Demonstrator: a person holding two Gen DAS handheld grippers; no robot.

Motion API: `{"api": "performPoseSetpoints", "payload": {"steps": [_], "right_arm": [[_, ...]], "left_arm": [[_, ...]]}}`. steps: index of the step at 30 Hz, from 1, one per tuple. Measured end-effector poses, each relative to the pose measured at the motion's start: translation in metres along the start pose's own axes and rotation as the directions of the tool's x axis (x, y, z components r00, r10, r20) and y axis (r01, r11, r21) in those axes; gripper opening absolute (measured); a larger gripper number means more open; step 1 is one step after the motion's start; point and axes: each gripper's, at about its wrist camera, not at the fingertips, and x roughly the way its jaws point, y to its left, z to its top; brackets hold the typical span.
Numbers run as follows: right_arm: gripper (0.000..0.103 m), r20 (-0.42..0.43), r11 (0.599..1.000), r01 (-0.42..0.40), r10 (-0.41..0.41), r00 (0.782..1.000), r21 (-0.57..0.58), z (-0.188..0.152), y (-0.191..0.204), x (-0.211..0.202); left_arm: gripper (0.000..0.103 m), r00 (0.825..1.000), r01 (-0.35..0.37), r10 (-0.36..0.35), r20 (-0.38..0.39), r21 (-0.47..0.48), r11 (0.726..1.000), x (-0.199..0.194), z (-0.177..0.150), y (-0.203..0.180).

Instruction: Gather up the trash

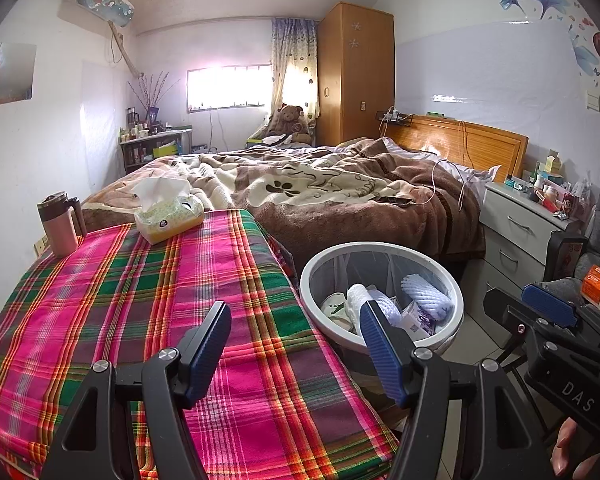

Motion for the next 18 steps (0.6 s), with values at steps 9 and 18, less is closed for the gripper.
{"api": "performPoseSetpoints", "payload": {"steps": [9, 18], "right_arm": [[0.063, 0.0, 1.0, 0.001, -0.001, 1.0, 0.0, 0.0002, 0.0, 0.0002], [0.063, 0.0, 1.0, 0.0, 0.0, 1.0, -0.001, 0.0002, 0.0001, 0.0002]], "left_arm": [[0.067, 1.0, 0.006, -0.006, 0.001, 0.002, 1.0, -0.0006, -0.0019, -0.0002], [0.067, 1.0, 0.004, -0.004, -0.002, -0.001, 1.0, -0.0008, -0.0025, -0.001]]}}
